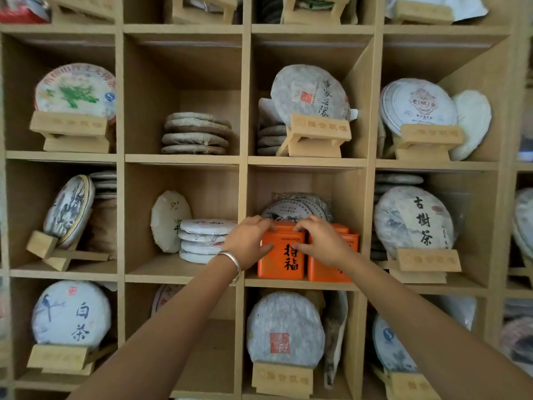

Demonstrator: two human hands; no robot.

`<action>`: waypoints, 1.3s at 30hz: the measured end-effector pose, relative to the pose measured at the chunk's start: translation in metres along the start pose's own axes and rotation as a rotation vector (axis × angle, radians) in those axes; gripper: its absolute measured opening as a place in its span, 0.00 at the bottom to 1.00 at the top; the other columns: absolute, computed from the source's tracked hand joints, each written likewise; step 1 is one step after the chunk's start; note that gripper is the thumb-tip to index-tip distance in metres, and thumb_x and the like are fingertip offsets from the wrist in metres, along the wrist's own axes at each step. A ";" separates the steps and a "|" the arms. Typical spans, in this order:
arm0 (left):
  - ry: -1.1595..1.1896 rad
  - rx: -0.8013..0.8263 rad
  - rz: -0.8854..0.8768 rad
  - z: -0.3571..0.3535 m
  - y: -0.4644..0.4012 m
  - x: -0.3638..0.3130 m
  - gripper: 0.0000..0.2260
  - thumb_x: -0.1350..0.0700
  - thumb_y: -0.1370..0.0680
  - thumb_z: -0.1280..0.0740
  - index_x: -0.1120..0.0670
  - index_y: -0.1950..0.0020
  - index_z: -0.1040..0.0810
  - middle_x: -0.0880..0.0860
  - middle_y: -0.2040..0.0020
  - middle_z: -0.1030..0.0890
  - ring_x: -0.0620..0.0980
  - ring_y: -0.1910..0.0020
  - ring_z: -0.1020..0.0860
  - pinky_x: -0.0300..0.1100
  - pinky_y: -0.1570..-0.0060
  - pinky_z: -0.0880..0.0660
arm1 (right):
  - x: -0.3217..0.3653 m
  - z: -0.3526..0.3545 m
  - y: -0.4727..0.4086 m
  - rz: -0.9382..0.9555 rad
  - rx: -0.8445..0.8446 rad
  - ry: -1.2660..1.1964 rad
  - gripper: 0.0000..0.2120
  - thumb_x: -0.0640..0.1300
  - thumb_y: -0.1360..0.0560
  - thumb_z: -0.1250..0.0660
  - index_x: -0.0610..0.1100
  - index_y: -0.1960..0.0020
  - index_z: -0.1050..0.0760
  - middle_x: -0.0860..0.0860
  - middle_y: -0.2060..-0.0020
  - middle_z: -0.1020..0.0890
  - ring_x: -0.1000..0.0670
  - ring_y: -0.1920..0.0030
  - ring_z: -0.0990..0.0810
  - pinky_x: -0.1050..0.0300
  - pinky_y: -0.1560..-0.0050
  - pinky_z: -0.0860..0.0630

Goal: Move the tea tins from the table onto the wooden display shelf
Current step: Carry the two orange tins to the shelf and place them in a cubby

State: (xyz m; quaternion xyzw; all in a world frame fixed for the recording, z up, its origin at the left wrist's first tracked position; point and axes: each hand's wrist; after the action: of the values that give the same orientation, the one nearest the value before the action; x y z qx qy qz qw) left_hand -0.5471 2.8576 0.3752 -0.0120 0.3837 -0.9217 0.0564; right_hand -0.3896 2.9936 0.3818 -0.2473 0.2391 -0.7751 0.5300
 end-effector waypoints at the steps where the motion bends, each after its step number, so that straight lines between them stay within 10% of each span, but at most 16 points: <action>1: 0.009 -0.005 0.002 0.000 -0.001 0.000 0.13 0.51 0.25 0.31 0.50 0.41 0.25 0.51 0.46 0.23 0.51 0.45 0.26 0.45 0.46 0.27 | -0.001 0.000 -0.001 0.002 -0.001 -0.007 0.14 0.51 0.28 0.28 0.50 0.45 0.25 0.54 0.48 0.25 0.52 0.45 0.27 0.54 0.43 0.28; 39: -0.016 -0.016 0.019 0.001 -0.008 -0.006 0.09 0.55 0.26 0.33 0.49 0.46 0.26 0.50 0.49 0.23 0.51 0.49 0.25 0.46 0.52 0.26 | -0.001 0.004 -0.003 0.047 0.013 -0.010 0.12 0.49 0.27 0.28 0.48 0.46 0.24 0.54 0.49 0.25 0.52 0.45 0.27 0.57 0.42 0.29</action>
State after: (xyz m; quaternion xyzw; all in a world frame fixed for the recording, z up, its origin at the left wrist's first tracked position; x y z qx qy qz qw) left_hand -0.5418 2.8632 0.3815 -0.0161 0.3905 -0.9179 0.0683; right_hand -0.3890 2.9956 0.3866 -0.2421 0.2372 -0.7627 0.5509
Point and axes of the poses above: each hand's wrist, its own y-axis away from the middle knuckle, its own z-axis out of the back of the hand, x = y × z
